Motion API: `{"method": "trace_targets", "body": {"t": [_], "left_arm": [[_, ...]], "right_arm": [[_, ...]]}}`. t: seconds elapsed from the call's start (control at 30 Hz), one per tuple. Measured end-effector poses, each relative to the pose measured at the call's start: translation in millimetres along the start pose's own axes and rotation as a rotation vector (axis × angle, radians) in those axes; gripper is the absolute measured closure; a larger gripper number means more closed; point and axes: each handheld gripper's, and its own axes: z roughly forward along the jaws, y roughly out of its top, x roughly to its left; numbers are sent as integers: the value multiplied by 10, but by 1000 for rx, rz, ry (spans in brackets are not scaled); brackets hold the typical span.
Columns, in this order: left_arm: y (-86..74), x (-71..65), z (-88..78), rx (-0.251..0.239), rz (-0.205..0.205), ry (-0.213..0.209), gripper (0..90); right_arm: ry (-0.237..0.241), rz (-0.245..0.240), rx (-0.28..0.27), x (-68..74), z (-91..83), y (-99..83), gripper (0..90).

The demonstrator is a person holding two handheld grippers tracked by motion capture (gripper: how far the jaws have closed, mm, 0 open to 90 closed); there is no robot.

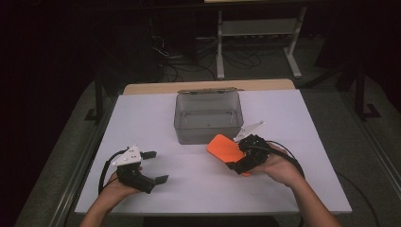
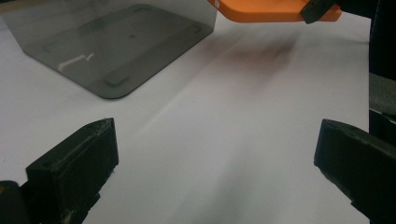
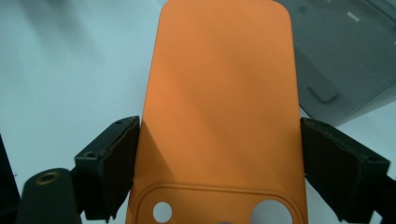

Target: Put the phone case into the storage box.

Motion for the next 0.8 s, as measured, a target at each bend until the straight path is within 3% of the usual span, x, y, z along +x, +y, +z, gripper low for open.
{"method": "trace_targets", "body": {"t": [0.8], "left_arm": [[7, -15, 31, -15, 7, -5, 0]], "right_arm": [[5, -24, 5, -38, -46, 192, 146]]}}
